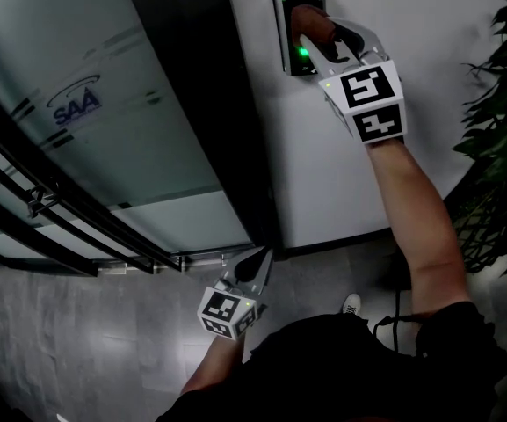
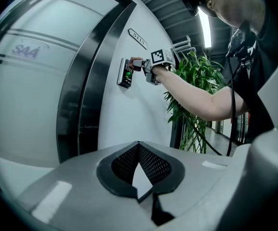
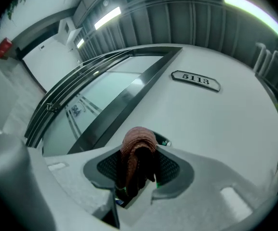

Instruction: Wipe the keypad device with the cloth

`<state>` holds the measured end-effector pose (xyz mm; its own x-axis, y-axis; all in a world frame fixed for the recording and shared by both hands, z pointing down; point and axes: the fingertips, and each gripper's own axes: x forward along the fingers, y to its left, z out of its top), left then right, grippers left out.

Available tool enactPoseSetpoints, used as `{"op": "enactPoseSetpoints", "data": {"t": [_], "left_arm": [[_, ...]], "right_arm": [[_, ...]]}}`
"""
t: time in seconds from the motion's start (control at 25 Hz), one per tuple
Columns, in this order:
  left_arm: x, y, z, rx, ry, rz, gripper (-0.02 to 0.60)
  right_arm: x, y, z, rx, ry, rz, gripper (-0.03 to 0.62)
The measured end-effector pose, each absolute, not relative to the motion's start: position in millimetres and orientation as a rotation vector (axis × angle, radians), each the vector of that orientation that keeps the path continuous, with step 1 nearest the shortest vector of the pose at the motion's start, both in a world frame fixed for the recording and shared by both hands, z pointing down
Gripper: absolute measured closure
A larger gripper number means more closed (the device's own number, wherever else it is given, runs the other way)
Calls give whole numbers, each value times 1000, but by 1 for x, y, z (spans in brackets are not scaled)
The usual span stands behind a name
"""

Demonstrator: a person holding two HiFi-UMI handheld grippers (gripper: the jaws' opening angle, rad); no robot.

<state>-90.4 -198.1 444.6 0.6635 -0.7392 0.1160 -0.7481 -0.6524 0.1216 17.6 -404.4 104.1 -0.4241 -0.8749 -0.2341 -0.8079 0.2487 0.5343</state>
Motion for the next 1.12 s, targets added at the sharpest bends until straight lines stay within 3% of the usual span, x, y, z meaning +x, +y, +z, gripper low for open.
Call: {"op": "enactPoseSetpoints", "data": {"t": [0.48,1.12], "left_arm": [[-92,-198,446,2708,-1239,78,566],[-88,-198,444,2720,-1222,69,566]], "right_arm": [[13,-435,65,1665,-2334,-938,448],[15,-435,117,1637,-2301,-878,448]]}}
